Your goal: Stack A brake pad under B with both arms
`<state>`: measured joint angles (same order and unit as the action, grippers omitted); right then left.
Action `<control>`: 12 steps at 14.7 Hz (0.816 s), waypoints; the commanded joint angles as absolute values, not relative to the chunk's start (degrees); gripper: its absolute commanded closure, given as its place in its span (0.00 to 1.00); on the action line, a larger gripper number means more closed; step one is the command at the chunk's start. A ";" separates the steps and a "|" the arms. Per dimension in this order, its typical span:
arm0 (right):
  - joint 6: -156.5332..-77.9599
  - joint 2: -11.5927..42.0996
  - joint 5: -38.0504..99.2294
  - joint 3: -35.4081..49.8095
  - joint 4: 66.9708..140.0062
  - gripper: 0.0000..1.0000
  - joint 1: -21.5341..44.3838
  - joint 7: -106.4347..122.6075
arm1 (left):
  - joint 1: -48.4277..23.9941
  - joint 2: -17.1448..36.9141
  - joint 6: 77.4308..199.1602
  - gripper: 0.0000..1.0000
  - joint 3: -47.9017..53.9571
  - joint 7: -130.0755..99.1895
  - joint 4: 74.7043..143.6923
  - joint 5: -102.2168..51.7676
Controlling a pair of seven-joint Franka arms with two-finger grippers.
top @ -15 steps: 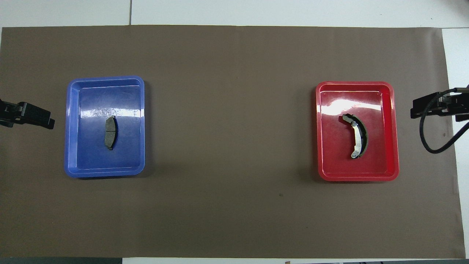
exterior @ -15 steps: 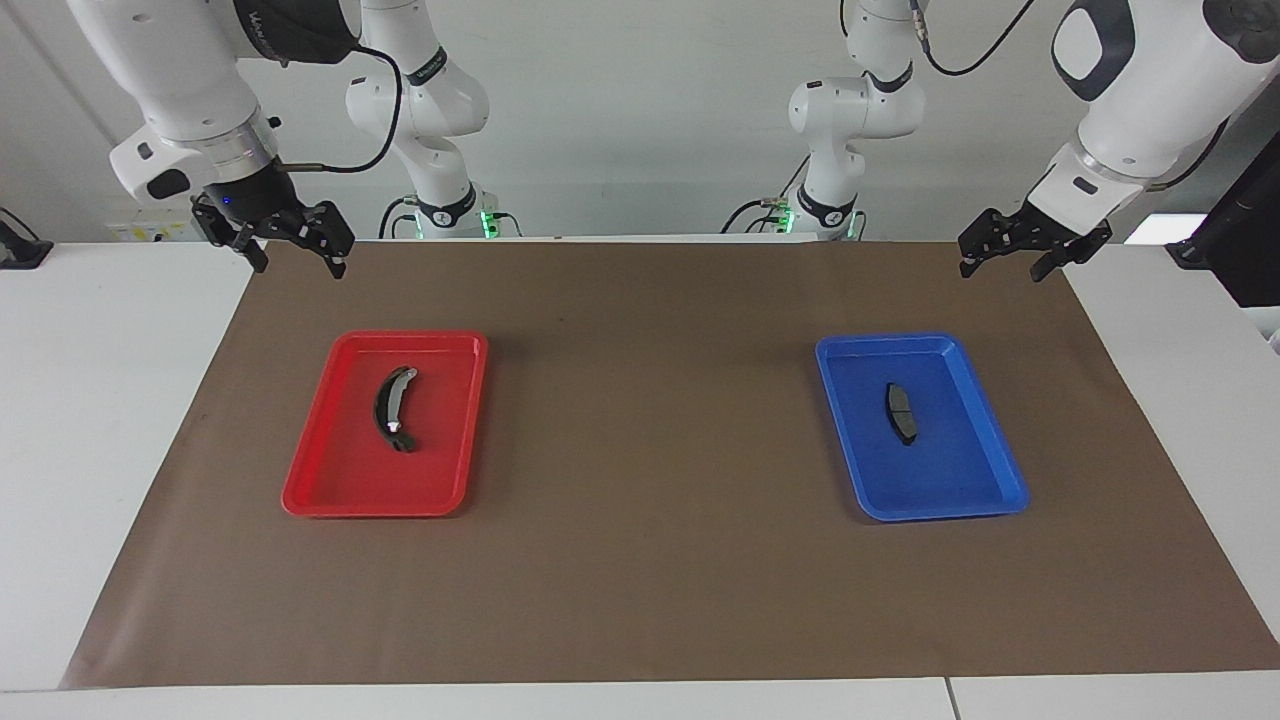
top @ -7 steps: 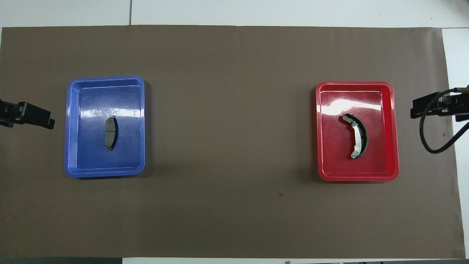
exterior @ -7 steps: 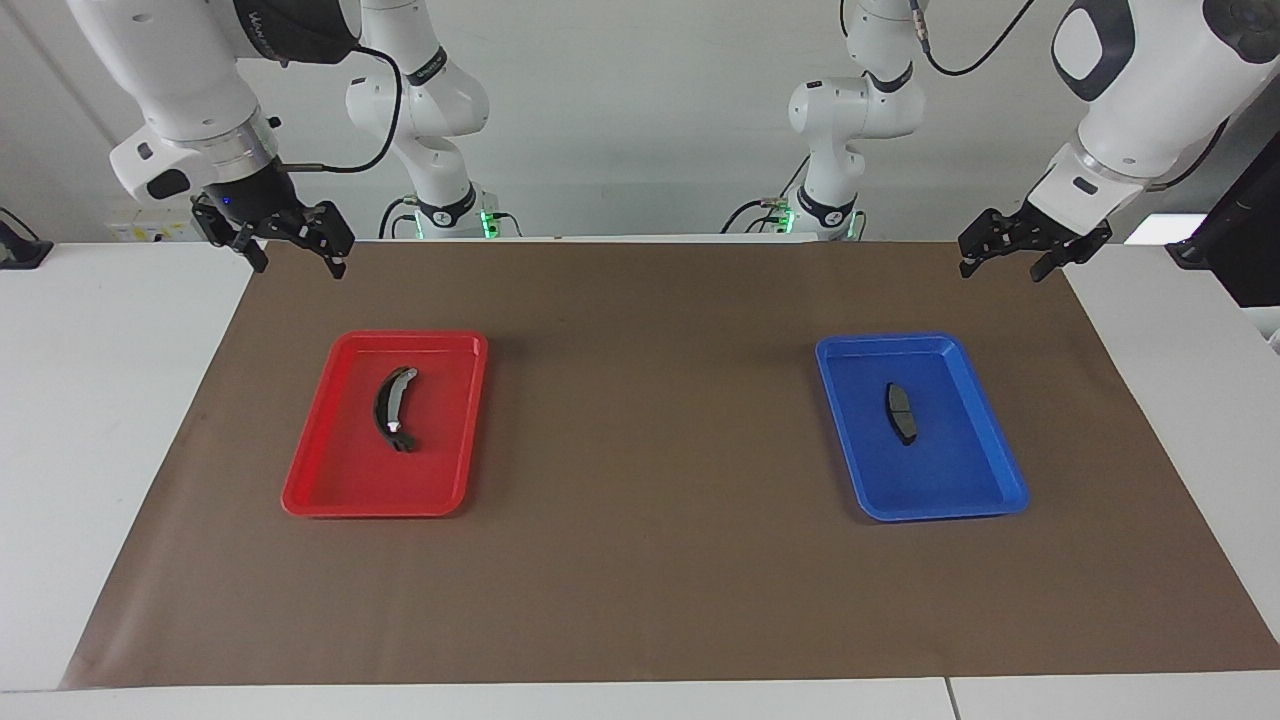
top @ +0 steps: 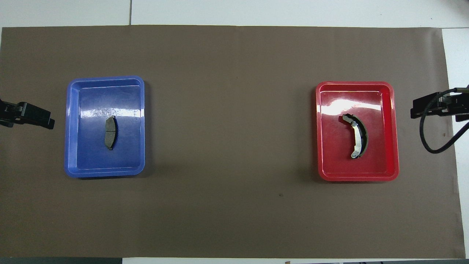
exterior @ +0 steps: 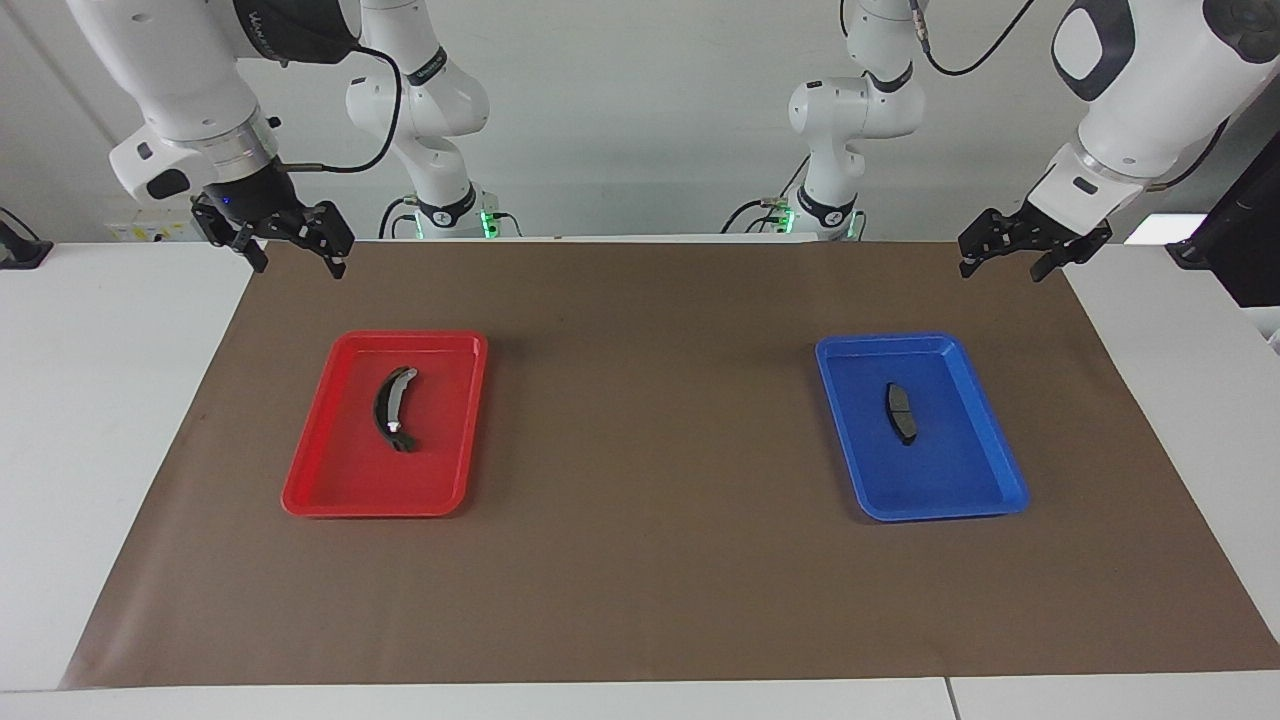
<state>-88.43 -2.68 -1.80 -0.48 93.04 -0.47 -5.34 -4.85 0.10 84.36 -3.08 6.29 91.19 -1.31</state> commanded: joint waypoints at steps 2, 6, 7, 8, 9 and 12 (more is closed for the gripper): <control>-87.98 -2.99 -1.85 -0.18 93.16 0.00 -1.23 -3.96 | -4.57 -1.32 85.34 0.00 -3.08 6.42 92.99 -0.70; -87.98 -2.99 -1.85 -0.18 93.16 0.00 -1.23 -3.96 | -4.57 -1.32 85.34 0.00 -3.08 6.42 92.99 -0.70; -88.07 -2.99 -1.85 -0.18 93.16 0.00 -1.23 -3.96 | -4.57 -1.32 85.34 0.00 -3.08 6.42 92.99 -0.70; -88.07 -2.99 -1.85 -0.18 93.16 0.00 -1.23 -3.96 | -4.57 -1.32 85.25 0.00 -3.08 6.24 92.99 -0.70; -88.07 -2.99 -1.85 -0.18 93.16 0.00 -1.23 -3.96 | -4.57 -1.32 85.25 0.00 -3.08 6.15 93.08 -0.70; -88.07 -2.99 -1.85 -0.18 93.16 0.00 -1.23 -3.96 | -4.83 -2.45 90.40 0.00 -3.08 6.68 97.09 -0.70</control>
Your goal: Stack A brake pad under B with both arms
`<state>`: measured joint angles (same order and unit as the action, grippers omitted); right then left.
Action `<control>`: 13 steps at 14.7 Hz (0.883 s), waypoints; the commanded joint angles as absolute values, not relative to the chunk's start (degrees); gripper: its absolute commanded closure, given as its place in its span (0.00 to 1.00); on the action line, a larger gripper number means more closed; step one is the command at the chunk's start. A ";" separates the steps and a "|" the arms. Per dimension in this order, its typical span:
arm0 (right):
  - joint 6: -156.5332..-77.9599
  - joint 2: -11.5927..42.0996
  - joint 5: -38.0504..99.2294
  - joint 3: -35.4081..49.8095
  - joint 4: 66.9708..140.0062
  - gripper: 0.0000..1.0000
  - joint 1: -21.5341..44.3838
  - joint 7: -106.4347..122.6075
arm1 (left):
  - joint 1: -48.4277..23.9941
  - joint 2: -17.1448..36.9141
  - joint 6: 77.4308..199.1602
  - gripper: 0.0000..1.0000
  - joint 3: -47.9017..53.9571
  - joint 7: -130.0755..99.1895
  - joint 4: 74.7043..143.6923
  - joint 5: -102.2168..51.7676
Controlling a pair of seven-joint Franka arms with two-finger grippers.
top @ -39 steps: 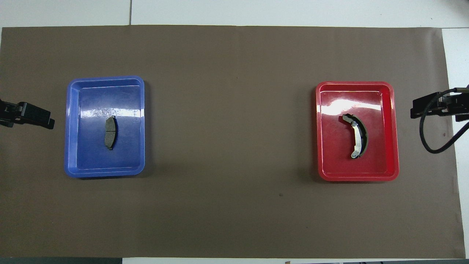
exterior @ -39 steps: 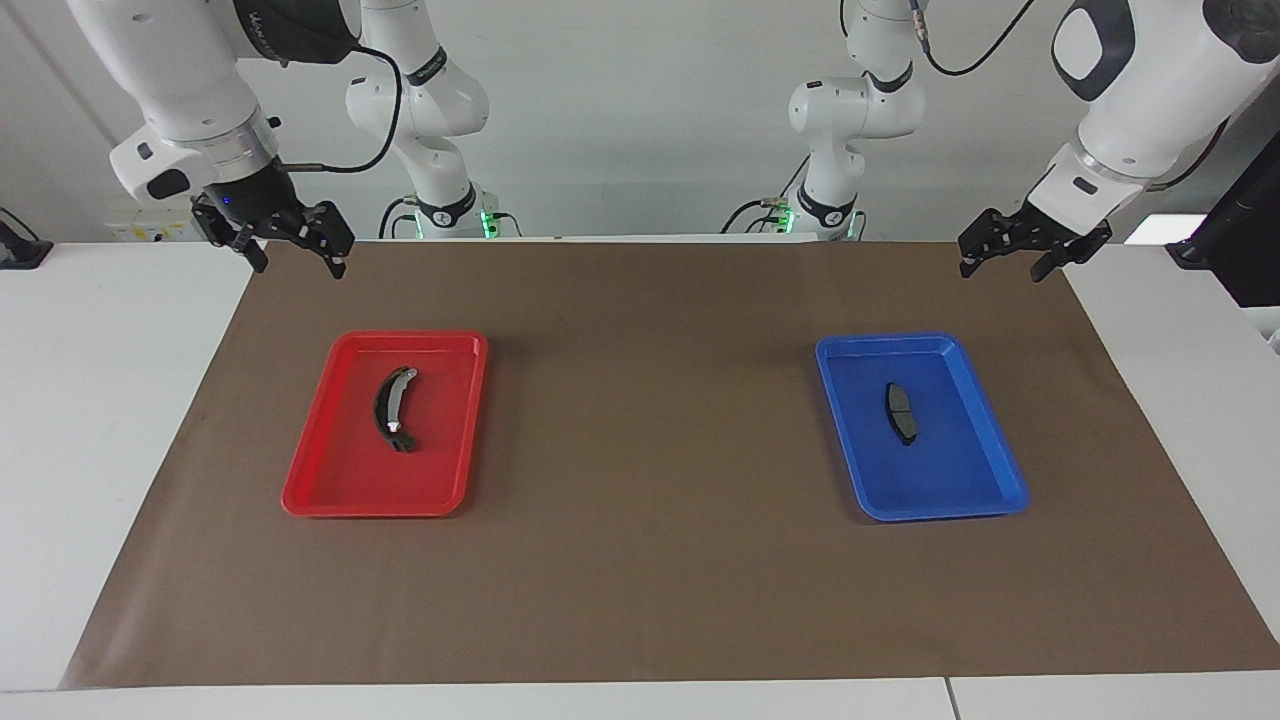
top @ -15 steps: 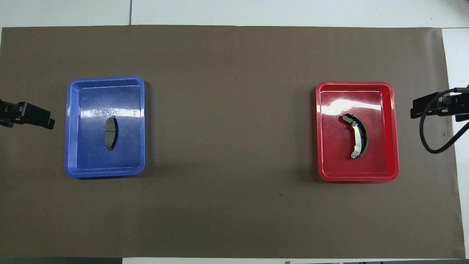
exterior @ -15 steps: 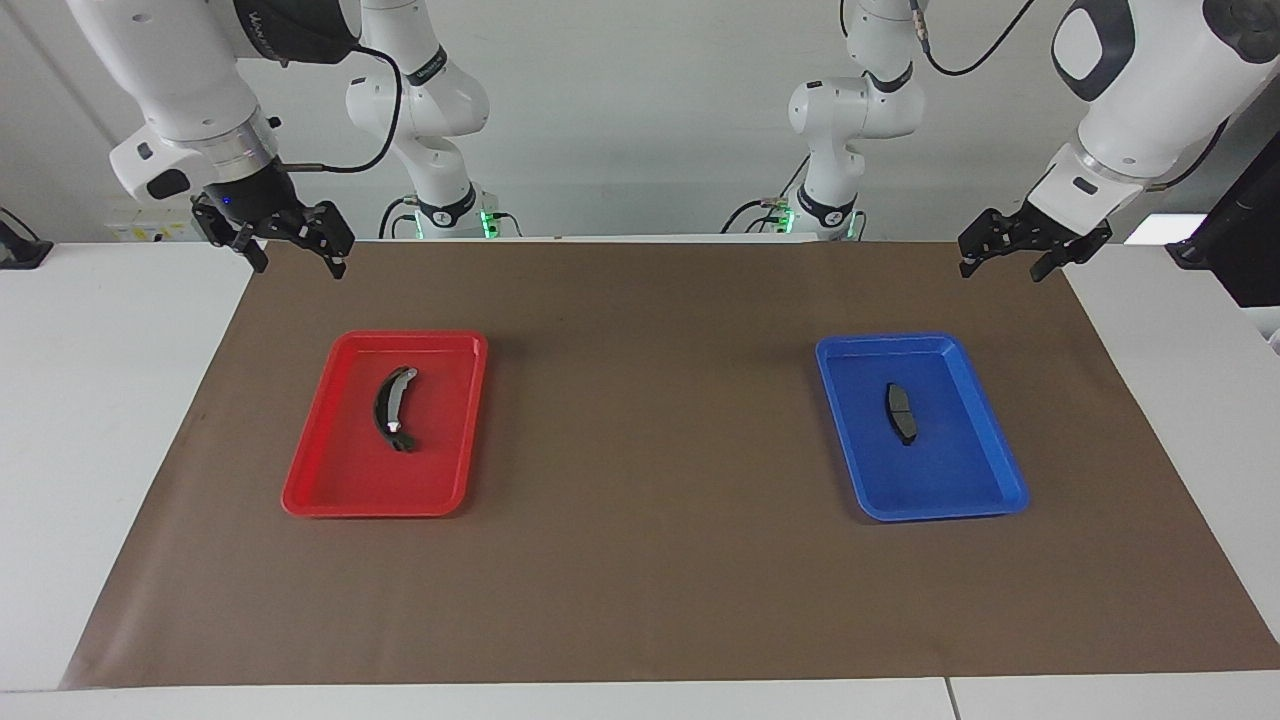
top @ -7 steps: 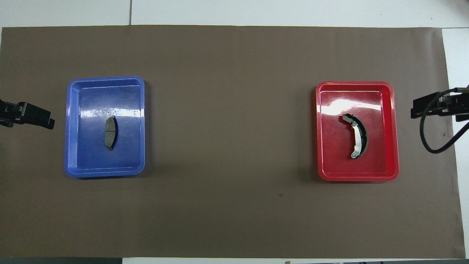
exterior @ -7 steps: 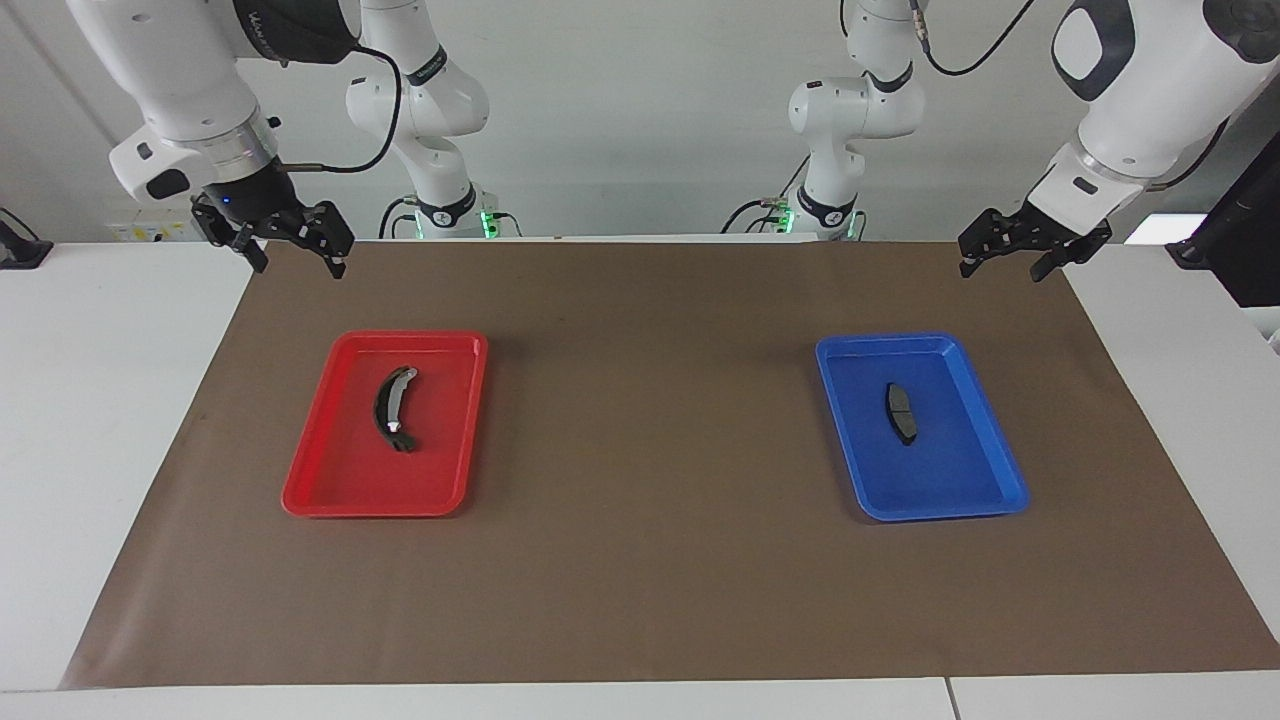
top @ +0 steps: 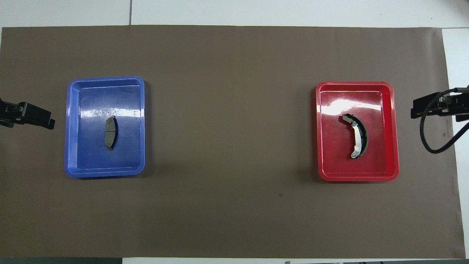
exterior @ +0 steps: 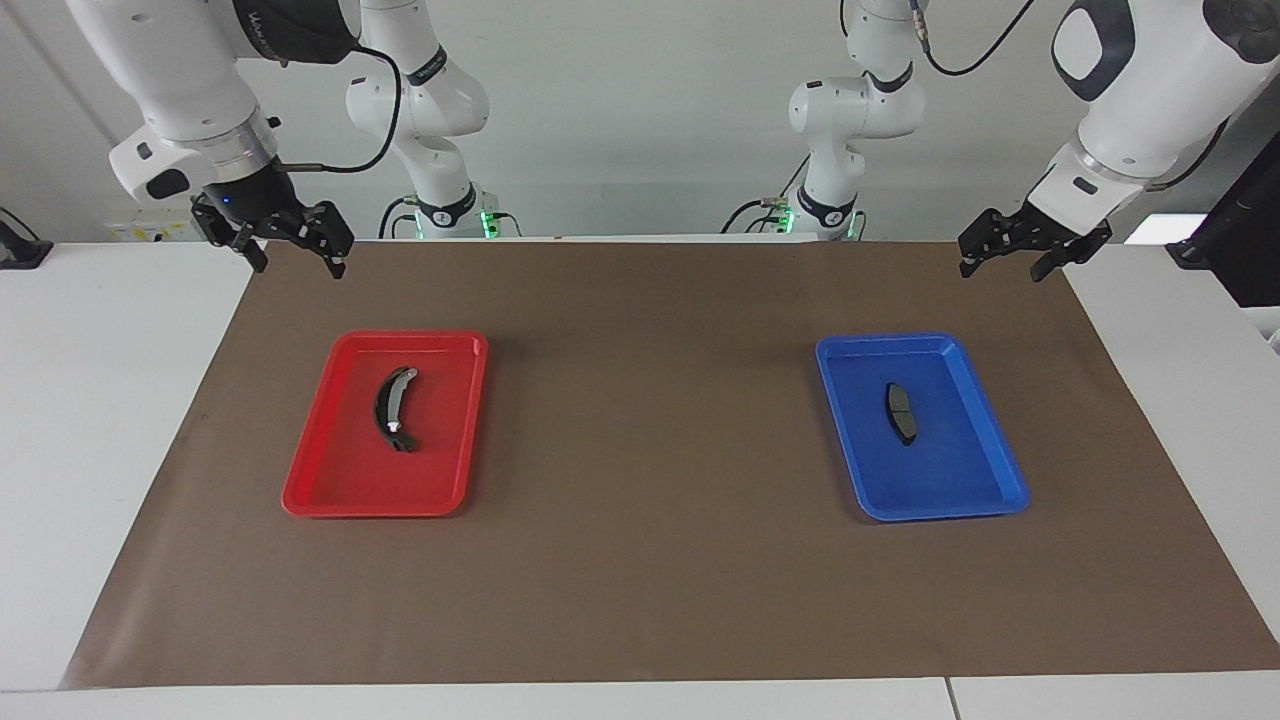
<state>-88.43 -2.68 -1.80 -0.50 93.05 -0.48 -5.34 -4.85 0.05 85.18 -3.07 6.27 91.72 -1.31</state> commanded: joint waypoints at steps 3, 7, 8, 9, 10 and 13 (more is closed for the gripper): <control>-88.07 -2.99 -1.85 -0.18 93.16 0.00 -1.23 -3.96 | -5.19 -6.58 104.02 0.01 -3.08 6.77 109.83 -0.70; -88.07 -2.99 -1.85 -0.17 93.16 0.00 -1.23 -3.96 | -5.45 -5.01 119.15 0.01 -2.90 6.77 121.88 -0.62; -88.07 -2.99 -1.85 -0.09 93.16 0.00 -1.23 -3.96 | -5.36 -4.66 122.05 0.01 -2.90 6.77 124.08 -0.70; -88.07 -2.99 -1.85 -0.17 93.16 0.00 -1.23 -3.87 | -5.36 -3.70 125.21 0.01 -2.90 6.77 126.02 -0.70; -88.07 -2.99 -1.85 -0.18 93.16 0.00 -1.23 -3.87 | -5.45 -2.56 126.98 0.01 -2.81 6.77 126.99 -0.70; -87.98 -2.99 -1.85 -0.18 93.16 0.00 -1.23 -3.87 | -7.29 1.75 133.92 0.02 -2.81 6.77 129.89 -0.70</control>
<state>-88.43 -2.68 -1.80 -0.50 93.05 -0.48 -5.34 -5.81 -0.29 128.98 -2.49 6.64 127.73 -1.31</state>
